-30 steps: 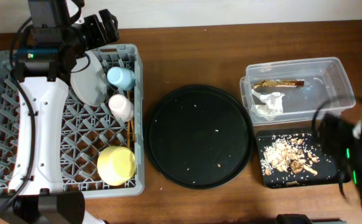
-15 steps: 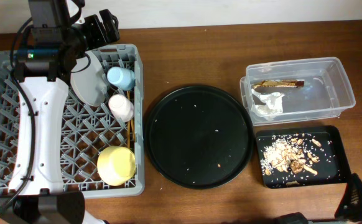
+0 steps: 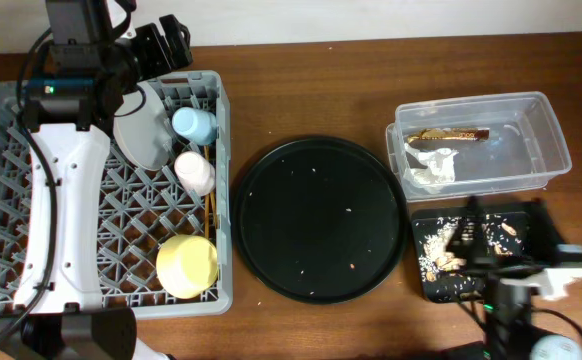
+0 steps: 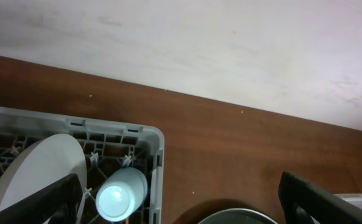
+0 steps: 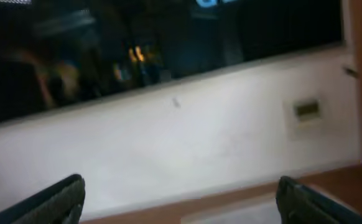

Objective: Sort waste into correct bins and load items into the dishwasher rack

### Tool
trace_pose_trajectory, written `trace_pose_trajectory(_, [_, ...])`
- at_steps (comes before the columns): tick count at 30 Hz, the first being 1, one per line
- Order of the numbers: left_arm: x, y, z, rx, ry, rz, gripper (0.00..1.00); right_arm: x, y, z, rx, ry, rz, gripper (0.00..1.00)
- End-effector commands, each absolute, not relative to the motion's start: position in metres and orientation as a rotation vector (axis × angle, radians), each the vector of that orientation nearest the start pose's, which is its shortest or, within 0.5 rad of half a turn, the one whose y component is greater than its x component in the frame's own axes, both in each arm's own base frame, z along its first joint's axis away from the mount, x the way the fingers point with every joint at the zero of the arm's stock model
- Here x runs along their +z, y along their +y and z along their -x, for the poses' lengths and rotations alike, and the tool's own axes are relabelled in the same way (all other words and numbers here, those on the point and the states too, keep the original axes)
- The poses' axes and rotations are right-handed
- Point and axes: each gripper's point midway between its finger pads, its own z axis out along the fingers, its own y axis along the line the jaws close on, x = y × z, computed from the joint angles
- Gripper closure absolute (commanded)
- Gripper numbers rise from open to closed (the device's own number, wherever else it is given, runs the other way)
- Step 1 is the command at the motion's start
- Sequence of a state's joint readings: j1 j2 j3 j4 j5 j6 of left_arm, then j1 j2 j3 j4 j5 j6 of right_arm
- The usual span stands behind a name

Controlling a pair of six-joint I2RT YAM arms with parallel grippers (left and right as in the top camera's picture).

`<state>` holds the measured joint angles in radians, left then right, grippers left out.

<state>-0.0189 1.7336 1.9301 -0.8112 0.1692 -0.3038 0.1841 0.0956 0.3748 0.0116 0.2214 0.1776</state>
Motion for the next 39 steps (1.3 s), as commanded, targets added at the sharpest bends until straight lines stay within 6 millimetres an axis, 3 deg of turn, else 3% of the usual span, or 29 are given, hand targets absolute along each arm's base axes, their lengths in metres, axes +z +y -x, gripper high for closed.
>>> trace_pose_trajectory(1, [0.342,-0.038,-0.490,-0.379,2.185,0.221,0.01,0.286,0.016,-0.224,0.205,1.286,-0.107,0.01])
trace_pose_trajectory(9, [0.342,-0.038,-0.490,-0.379,2.185,0.221,0.01,0.216,0.009,-0.242,0.154,1.416,-0.123,0.01])
trace_pose_trajectory(17, [0.341,-0.038,-0.490,-0.379,2.185,0.221,0.01,0.157,0.013,-0.246,0.112,1.644,-0.072,0.01])
trace_pose_trajectory(20, [0.342,-0.038,-0.490,-0.379,2.185,0.221,0.01,0.156,0.020,-0.245,0.113,1.649,-0.011,0.01])
trace_pose_trajectory(39, [0.341,-0.038,-0.490,-0.379,2.185,0.221,0.01,0.156,0.020,-0.245,0.118,1.649,-0.009,0.01])
